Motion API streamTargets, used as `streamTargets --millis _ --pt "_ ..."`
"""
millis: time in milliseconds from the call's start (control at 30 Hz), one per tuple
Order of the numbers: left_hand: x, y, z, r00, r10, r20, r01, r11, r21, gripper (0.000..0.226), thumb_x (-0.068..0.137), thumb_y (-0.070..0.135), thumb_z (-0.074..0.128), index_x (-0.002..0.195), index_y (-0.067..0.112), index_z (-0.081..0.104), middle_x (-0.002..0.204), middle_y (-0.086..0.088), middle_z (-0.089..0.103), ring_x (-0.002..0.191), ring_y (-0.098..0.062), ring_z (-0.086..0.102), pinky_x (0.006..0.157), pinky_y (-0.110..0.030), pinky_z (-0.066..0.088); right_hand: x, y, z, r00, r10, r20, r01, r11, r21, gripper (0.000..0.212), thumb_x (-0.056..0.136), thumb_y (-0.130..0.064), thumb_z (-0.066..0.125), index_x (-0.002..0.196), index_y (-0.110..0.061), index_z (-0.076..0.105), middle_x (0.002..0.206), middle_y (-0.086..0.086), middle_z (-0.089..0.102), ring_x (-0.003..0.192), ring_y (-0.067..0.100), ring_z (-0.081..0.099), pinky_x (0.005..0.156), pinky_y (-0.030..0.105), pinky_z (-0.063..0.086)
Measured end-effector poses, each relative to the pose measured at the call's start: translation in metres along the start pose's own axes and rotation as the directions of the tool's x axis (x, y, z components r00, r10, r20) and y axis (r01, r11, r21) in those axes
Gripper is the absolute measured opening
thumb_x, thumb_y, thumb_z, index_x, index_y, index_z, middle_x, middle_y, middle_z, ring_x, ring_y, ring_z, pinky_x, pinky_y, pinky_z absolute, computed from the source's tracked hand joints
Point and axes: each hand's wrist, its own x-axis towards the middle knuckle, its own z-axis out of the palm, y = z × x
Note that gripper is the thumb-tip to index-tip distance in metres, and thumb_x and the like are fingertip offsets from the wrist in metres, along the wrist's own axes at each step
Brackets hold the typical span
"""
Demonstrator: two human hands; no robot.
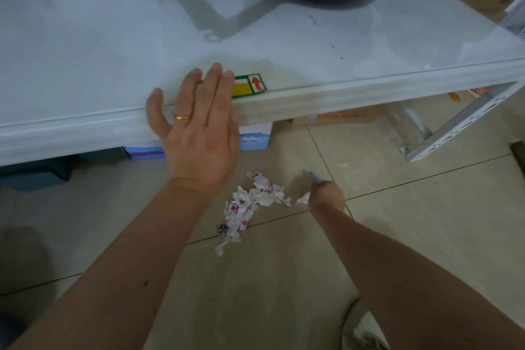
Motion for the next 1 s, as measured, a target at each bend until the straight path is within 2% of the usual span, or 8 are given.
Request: streamTargets --millis 67,200,333,433,533,667,767,1000 --pt "-0.005 -0.019 -0.004 1.0 -0.01 0.028 0.008 0.998 0.069 0.043 0.094 0.021 0.037 0.134 0.009 0.049 0.137 -0.007 0.055 0.13 -0.023 0.039 0.107 -0.046 0.015 -0.008 0.003 0.004 0.999 0.038 0.018 -0.038 0.999 -0.005 0.036 0.098 -0.013 0.038 0.12 0.007 0.058 0.126 0.024 0.061 0.12 0.035 0.057 0.097 0.036 0.045" --pt "-0.016 -0.038 -0.006 0.994 -0.012 0.109 0.003 0.997 0.082 0.044 0.099 0.025 0.029 0.135 0.006 0.046 0.139 -0.01 0.052 0.129 -0.026 0.039 0.107 -0.048 0.015 -0.037 -0.015 0.032 0.988 -0.021 0.156 0.013 0.998 0.056 0.039 0.098 -0.023 0.036 0.119 0.001 0.059 0.123 0.019 0.062 0.116 0.033 0.058 0.078 0.027 0.039" --pt "-0.015 -0.038 -0.008 0.995 -0.012 0.095 0.007 0.999 0.05 0.044 0.1 0.027 0.028 0.13 0.007 0.052 0.132 -0.008 0.059 0.121 -0.026 0.05 0.106 -0.046 0.021 -0.066 -0.035 0.053 0.97 -0.064 0.234 0.047 0.996 0.076 0.041 0.099 -0.027 0.035 0.12 -0.001 0.06 0.123 0.016 0.063 0.116 0.031 0.058 0.09 0.031 0.047" --pt "-0.015 -0.037 -0.007 0.998 -0.017 0.068 0.014 0.999 0.045 0.044 0.1 0.027 0.028 0.128 0.007 0.055 0.13 -0.007 0.061 0.12 -0.026 0.053 0.105 -0.046 0.024 -0.071 -0.044 0.056 0.983 -0.125 0.134 0.117 0.991 0.066 0.042 0.1 -0.025 0.034 0.12 0.002 0.06 0.125 0.021 0.063 0.118 0.034 0.058 0.094 0.033 0.045" --pt "-0.016 -0.037 -0.004 1.0 -0.012 0.02 0.011 0.999 0.032 0.043 0.1 0.026 0.029 0.126 0.007 0.058 0.127 -0.007 0.063 0.119 -0.023 0.05 0.103 -0.045 0.025 -0.059 -0.058 0.055 0.974 -0.204 0.097 0.197 0.978 0.069 0.038 0.1 -0.021 0.035 0.122 -0.005 0.062 0.124 0.02 0.064 0.116 0.033 0.059 0.094 0.033 0.045" --pt "-0.015 -0.041 0.007 0.997 0.006 -0.072 -0.004 1.0 0.022 0.038 0.096 0.021 0.036 0.121 0.007 0.062 0.122 -0.008 0.066 0.117 -0.021 0.047 0.101 -0.044 0.025 -0.036 -0.075 0.062 0.966 -0.212 0.145 0.211 0.977 0.026 0.038 0.099 -0.021 0.037 0.122 -0.004 0.062 0.123 0.02 0.065 0.115 0.034 0.06 0.095 0.035 0.046" --pt "-0.015 -0.041 0.013 0.995 0.009 -0.097 -0.007 1.0 0.025 0.035 0.093 0.022 0.041 0.119 0.009 0.061 0.12 -0.007 0.067 0.116 -0.02 0.047 0.104 -0.039 0.017 -0.032 -0.079 0.073 0.942 -0.209 0.264 0.232 0.971 -0.061 0.039 0.099 -0.024 0.037 0.122 -0.002 0.06 0.125 0.021 0.062 0.118 0.036 0.057 0.098 0.039 0.045" --pt "-0.014 -0.038 0.006 0.998 -0.041 -0.037 0.041 0.999 -0.005 0.036 0.093 0.024 0.041 0.12 0.009 0.06 0.123 -0.007 0.065 0.118 -0.021 0.045 0.107 -0.037 0.011 -0.08 -0.051 0.103 0.926 -0.194 0.324 0.234 0.968 -0.09 0.035 0.1 -0.021 0.039 0.119 -0.003 0.061 0.123 0.016 0.065 0.115 0.031 0.061 0.085 0.033 0.048"
